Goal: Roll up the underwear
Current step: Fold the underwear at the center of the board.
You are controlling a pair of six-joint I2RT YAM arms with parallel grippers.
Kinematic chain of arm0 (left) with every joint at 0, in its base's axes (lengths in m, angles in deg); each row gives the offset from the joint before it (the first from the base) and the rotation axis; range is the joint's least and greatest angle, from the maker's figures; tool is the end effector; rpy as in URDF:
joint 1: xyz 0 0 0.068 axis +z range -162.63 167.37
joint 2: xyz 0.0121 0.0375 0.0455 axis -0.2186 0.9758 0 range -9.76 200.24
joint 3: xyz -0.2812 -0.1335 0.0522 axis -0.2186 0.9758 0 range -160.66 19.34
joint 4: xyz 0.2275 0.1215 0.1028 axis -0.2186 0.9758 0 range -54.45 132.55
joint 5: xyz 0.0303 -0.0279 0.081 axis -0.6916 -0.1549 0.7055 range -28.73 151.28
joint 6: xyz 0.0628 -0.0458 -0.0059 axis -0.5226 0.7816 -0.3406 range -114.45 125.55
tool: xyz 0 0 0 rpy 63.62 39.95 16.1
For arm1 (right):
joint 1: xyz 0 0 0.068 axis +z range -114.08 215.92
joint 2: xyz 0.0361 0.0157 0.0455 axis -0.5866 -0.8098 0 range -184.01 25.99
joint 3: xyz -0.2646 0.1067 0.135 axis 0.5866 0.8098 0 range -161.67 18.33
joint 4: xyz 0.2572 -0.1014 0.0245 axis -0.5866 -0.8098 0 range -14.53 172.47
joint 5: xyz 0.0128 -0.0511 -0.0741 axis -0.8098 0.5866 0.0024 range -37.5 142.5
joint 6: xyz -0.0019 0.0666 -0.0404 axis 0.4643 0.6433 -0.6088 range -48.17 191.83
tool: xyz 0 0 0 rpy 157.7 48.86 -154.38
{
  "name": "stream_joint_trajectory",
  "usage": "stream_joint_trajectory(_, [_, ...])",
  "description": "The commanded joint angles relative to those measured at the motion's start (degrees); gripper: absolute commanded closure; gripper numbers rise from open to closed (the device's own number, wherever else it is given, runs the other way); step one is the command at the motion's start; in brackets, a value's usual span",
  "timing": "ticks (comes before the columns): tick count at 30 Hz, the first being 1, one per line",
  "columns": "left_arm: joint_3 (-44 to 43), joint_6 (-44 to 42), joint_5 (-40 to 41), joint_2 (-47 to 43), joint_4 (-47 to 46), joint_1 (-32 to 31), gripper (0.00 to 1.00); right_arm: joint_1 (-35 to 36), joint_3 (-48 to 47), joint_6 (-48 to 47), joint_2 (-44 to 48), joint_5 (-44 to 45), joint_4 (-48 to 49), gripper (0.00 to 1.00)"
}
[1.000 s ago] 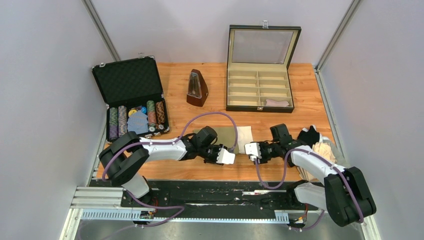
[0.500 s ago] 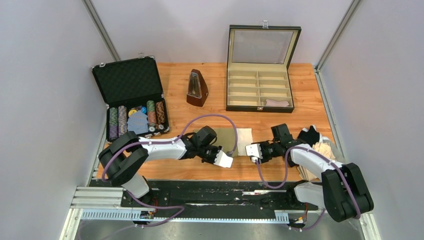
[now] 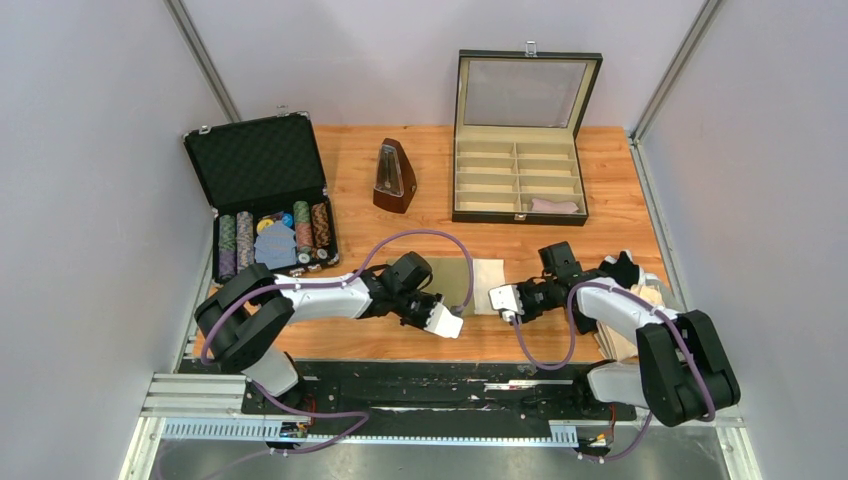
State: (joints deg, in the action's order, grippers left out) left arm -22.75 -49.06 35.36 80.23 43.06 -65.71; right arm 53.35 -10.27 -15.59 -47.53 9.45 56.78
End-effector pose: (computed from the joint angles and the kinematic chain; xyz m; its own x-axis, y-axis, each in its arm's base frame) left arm 0.1668 -0.2703 0.1570 0.4213 0.6599 -0.6221 0.9059 -0.3385 0.2544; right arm 0.1785 0.1036 0.1506 0.3942 -0.6414 -0.6582 -0.9186 -0.2541 -0.3026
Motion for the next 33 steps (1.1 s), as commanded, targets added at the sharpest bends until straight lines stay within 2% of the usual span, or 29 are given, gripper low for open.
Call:
stream_joint_trajectory(1, [-0.81, -1.56, -0.61, -1.39, 2.85, 0.57, 1.00, -0.13, 0.83, -2.69, 0.39, 2.42, -6.42, 0.61])
stream_joint_trajectory(6, [-0.85, -1.86, -0.56, -1.20, 2.78, 0.67, 1.00, 0.06, 1.43, -5.09, 1.65, 1.09, -9.25, 0.65])
stream_joint_trajectory(16, [-0.65, -2.81, -0.45, -1.64, 3.20, 1.00, 1.00, 1.27, -1.67, -2.74, -4.13, 3.53, -9.66, 0.69])
stream_joint_trajectory(22, [-0.84, -3.46, -0.21, -1.99, 3.41, 1.94, 1.00, 2.14, -3.21, -2.58, -6.69, 5.63, -11.48, 0.81])
stream_joint_trajectory(26, [-1.05, -4.75, -0.65, -2.57, 4.47, 2.94, 1.00, 2.79, -2.81, -1.04, -5.37, 6.45, -11.10, 0.99])
stream_joint_trajectory(29, [-1.70, -6.56, -1.95, -3.47, 6.90, 3.59, 1.00, 2.83, -3.21, 0.83, -1.38, 5.04, -13.56, 1.00])
stream_joint_trajectory(33, [-6.28, -10.91, -9.00, -3.17, 17.81, 5.84, 1.00, 3.25, -5.65, 4.85, 3.25, 1.71, -19.68, 1.00])
